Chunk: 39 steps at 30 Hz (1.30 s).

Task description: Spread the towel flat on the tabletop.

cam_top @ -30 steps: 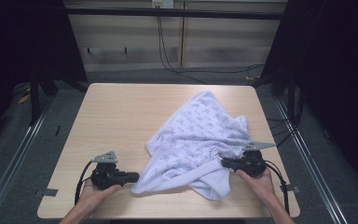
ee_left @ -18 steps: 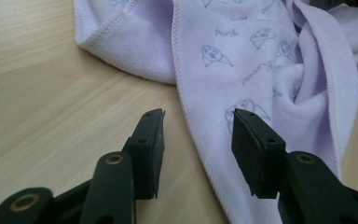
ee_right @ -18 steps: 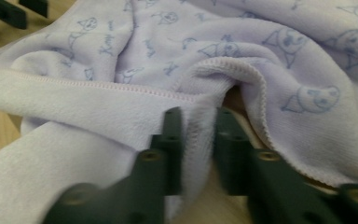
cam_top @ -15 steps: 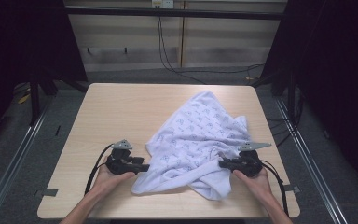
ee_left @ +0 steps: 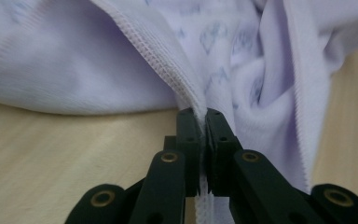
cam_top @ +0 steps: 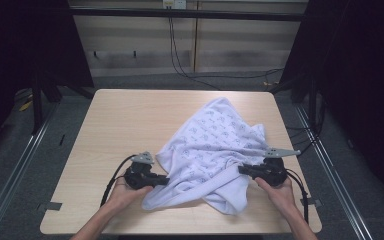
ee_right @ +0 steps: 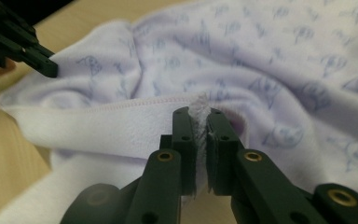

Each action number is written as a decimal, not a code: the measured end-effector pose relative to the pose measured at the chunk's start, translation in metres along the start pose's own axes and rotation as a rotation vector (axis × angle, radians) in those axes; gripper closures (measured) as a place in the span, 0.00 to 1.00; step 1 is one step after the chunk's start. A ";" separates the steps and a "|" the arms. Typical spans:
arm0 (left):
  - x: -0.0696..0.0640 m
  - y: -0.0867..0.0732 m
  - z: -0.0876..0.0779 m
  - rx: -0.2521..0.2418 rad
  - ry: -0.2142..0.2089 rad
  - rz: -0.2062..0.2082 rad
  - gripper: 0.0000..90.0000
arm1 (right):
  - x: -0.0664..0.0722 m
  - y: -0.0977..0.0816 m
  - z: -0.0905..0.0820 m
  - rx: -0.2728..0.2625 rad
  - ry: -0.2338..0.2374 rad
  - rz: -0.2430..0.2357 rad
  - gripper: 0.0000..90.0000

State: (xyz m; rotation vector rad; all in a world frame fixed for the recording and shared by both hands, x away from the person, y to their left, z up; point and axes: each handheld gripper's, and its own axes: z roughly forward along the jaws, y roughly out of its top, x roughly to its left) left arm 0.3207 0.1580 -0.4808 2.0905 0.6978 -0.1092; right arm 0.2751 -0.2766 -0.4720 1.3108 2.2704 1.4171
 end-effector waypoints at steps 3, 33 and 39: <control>0.011 0.010 -0.025 -0.092 0.010 -0.039 0.96 | -0.003 0.016 -0.015 -0.078 -0.002 0.002 0.93; -0.028 -0.031 -0.107 -0.173 0.028 -0.131 0.95 | 0.066 -0.014 -0.086 -0.165 0.178 -0.068 0.94; -0.054 -0.061 -0.106 -0.105 -0.036 -0.148 0.95 | 0.085 -0.059 -0.085 -0.051 0.236 -0.043 0.93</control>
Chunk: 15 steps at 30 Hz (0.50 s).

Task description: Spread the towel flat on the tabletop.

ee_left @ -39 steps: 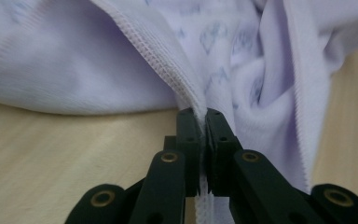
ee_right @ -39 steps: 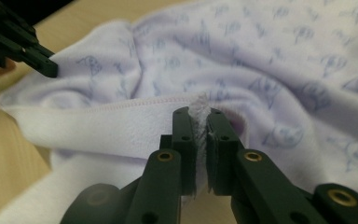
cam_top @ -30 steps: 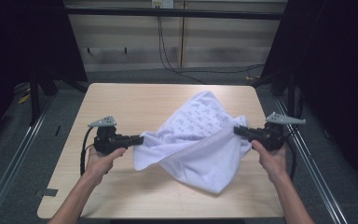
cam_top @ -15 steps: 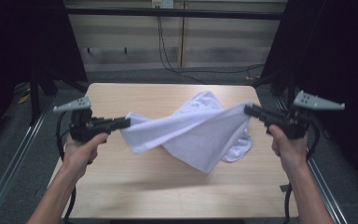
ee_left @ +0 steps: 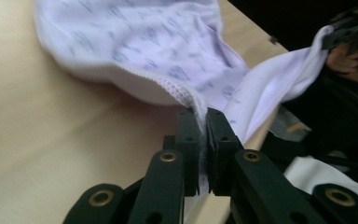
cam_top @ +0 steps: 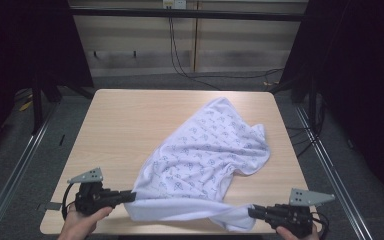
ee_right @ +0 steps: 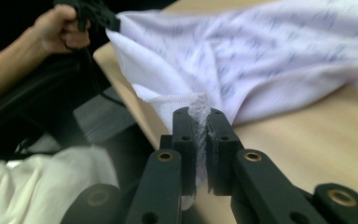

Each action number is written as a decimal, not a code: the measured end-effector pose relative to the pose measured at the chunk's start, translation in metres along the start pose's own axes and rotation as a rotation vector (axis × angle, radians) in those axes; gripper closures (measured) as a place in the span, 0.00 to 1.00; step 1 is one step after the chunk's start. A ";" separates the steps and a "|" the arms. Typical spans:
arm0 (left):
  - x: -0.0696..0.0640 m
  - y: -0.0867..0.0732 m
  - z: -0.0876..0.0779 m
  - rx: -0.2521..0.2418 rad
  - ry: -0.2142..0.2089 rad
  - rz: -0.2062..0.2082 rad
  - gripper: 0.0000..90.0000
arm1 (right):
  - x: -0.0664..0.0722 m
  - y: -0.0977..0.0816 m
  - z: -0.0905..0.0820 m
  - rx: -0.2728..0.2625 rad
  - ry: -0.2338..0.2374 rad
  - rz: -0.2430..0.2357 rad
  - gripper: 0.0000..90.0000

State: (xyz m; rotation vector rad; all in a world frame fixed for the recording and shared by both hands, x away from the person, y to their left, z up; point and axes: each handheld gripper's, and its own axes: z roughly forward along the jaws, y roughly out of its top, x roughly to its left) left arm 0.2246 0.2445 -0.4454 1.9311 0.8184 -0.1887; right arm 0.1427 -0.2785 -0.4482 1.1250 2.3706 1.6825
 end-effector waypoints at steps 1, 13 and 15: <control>-0.006 -0.006 -0.004 -0.004 -0.007 0.006 0.94 | 0.002 -0.002 -0.001 0.008 0.005 -0.005 0.91; 0.024 0.023 0.003 -0.068 0.068 0.083 0.75 | -0.016 0.021 0.020 0.001 -0.006 -0.009 0.70; 0.039 0.033 0.023 -0.052 0.053 0.071 0.83 | -0.026 0.026 0.042 0.057 -0.017 -0.005 0.71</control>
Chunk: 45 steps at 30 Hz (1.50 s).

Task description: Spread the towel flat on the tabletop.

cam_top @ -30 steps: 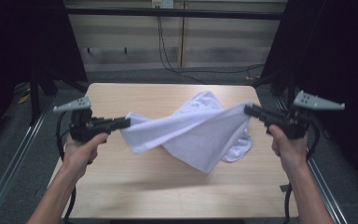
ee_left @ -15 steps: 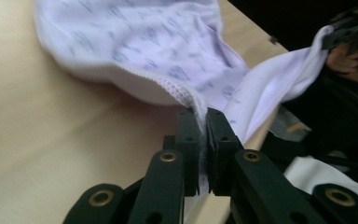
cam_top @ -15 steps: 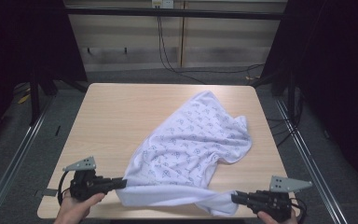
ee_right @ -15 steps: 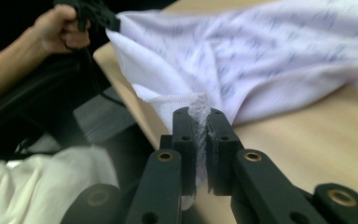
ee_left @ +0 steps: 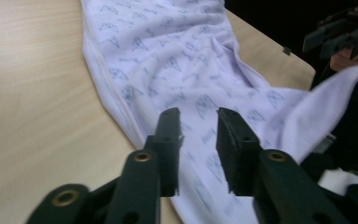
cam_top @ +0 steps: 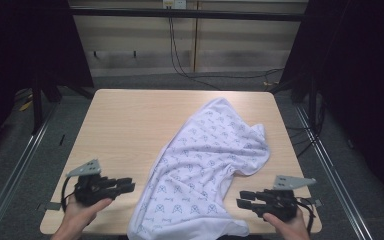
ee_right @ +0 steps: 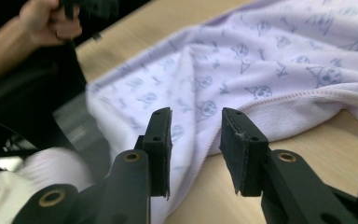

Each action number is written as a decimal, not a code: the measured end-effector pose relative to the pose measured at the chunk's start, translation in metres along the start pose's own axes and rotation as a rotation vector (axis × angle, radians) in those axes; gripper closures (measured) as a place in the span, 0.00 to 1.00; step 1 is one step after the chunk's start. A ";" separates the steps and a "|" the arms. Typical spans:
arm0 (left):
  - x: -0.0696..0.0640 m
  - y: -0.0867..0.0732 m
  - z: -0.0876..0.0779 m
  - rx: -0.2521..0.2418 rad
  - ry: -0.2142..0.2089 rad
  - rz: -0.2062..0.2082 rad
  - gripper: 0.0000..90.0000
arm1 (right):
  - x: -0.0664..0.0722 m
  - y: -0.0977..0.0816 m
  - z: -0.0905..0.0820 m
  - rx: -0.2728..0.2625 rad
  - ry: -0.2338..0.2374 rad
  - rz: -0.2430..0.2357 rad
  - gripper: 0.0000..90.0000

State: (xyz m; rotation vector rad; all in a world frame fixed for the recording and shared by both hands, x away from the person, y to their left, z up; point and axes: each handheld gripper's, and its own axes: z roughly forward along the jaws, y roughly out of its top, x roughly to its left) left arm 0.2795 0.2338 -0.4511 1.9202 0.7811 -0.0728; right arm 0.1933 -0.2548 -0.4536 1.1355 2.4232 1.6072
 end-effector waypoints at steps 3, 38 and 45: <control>0.011 0.007 0.032 0.072 0.006 0.026 0.90 | -0.014 0.007 0.022 0.053 -0.032 0.004 0.71; 0.006 0.005 0.062 0.180 0.029 0.109 0.90 | -0.011 -0.020 -0.038 0.026 -0.167 0.078 0.76; 0.021 0.020 0.103 0.241 0.094 0.177 0.93 | -0.040 -0.008 0.002 0.121 -0.223 0.103 0.69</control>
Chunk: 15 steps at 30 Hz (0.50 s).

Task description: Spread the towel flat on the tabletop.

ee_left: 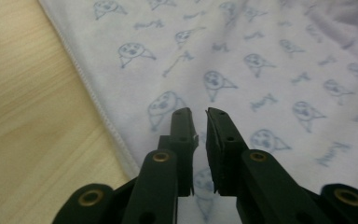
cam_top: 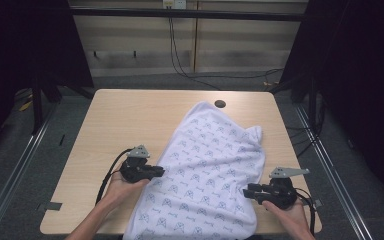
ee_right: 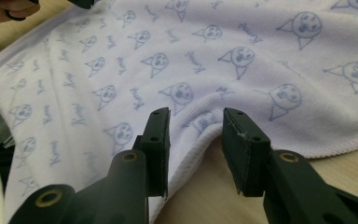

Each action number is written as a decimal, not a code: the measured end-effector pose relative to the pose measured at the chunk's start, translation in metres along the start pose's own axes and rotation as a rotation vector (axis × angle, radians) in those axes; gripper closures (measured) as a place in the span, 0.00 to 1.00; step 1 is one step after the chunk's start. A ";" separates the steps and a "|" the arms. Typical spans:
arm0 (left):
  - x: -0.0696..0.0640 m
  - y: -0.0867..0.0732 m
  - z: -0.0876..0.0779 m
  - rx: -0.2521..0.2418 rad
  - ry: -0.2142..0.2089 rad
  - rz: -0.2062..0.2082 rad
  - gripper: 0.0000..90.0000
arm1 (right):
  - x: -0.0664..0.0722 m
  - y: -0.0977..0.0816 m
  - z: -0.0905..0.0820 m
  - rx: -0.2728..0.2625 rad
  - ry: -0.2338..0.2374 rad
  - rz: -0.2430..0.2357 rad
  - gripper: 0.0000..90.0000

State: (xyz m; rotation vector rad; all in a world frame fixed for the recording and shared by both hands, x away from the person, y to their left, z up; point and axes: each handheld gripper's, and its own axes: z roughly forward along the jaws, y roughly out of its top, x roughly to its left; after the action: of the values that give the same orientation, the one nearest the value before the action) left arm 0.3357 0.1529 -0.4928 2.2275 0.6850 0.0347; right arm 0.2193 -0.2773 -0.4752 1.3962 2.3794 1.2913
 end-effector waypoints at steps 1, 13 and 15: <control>-0.001 -0.003 0.003 0.042 0.030 0.034 0.97 | -0.002 0.001 0.003 0.011 -0.004 -0.008 0.69; -0.003 -0.056 -0.051 0.040 0.019 -0.089 1.00 | -0.003 0.000 0.019 0.060 0.003 -0.022 1.00; -0.009 -0.069 -0.063 0.041 -0.015 -0.115 1.00 | 0.000 0.003 0.020 0.057 0.018 -0.036 1.00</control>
State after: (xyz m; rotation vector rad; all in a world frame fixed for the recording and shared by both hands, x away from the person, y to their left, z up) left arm 0.2813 0.2293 -0.4967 2.2215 0.8104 -0.0543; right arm 0.2302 -0.2646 -0.4861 1.3560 2.4595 1.2420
